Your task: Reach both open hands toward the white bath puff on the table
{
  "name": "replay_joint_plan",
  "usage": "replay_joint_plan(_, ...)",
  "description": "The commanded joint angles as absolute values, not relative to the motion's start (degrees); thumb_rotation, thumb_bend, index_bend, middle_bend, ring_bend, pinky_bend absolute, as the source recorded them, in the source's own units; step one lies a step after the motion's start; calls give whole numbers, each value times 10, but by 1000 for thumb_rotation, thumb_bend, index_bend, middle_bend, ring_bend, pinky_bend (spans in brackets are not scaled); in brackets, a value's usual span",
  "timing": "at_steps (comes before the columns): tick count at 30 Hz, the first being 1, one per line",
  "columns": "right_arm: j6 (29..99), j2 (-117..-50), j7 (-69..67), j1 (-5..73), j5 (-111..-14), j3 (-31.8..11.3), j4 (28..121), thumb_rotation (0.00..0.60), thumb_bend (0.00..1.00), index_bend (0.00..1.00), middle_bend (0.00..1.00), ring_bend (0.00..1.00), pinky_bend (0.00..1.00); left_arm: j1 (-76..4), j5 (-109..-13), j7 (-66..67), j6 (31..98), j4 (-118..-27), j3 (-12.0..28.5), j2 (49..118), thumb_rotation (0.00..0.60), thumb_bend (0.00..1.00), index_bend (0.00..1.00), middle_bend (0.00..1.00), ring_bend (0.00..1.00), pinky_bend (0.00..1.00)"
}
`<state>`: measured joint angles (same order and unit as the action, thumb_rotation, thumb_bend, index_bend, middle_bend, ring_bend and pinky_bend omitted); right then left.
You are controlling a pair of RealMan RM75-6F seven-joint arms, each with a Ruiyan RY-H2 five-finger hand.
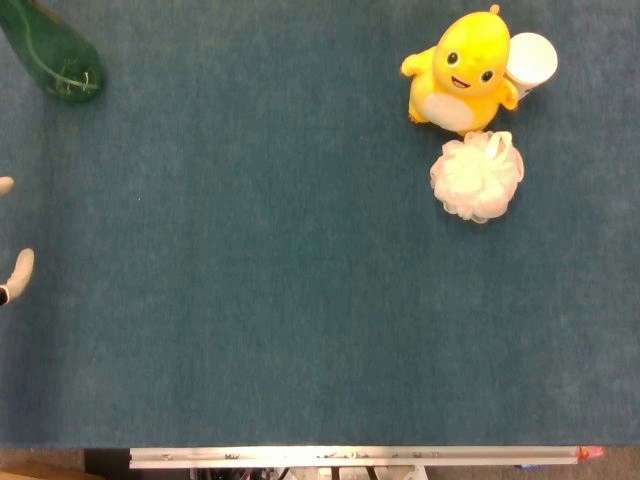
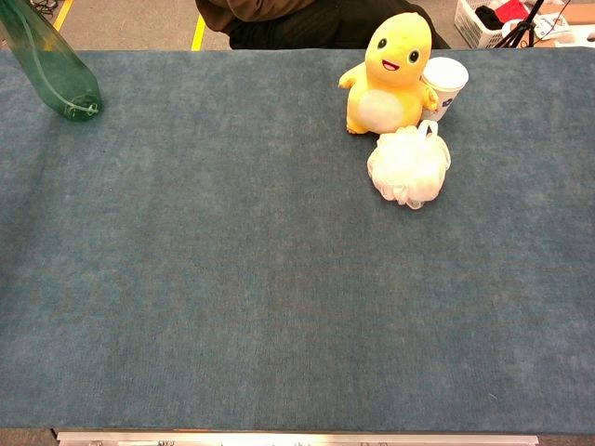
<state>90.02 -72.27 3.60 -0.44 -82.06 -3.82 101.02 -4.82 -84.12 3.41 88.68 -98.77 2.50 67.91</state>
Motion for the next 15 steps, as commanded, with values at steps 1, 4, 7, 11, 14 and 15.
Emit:
replay_joint_plan(1, 898, -722, 33, -5, -821, -37, 1011, 600, 115, 198, 165, 71, 178, -47, -841, 33, 885, -989, 25, 678, 600, 307, 190, 120, 53, 171)
replay_joint_plan(4, 895, -721, 29, -5, -822, -36, 1014, 600, 115, 199, 164, 71, 178, -47, -844, 32, 886, -987, 26, 678, 600, 307, 190, 120, 53, 171)
replay_joint_plan(7, 885, -715, 10, -3, -826, -35, 1024, 600, 115, 199, 165, 71, 178, -50, -845, 16, 877, -982, 26, 675, 600, 307, 190, 120, 53, 170)
replay_joint_plan(11, 861, -697, -14, 9, -832, -35, 1044, 600, 115, 198, 164, 71, 178, -65, -829, -55, 838, -1006, 34, 653, 600, 307, 190, 120, 53, 170)
replay_joint_plan(14, 852, -695, -25, 15, -832, -38, 1051, 600, 115, 199, 164, 71, 178, -74, -821, -87, 815, -1020, 38, 640, 600, 307, 190, 120, 53, 170)
replay_joint_plan(15, 844, -693, -36, 18, -829, -38, 1059, 600, 115, 199, 164, 71, 178, -80, -817, -107, 801, -1029, 40, 633, 600, 307, 190, 120, 53, 170)
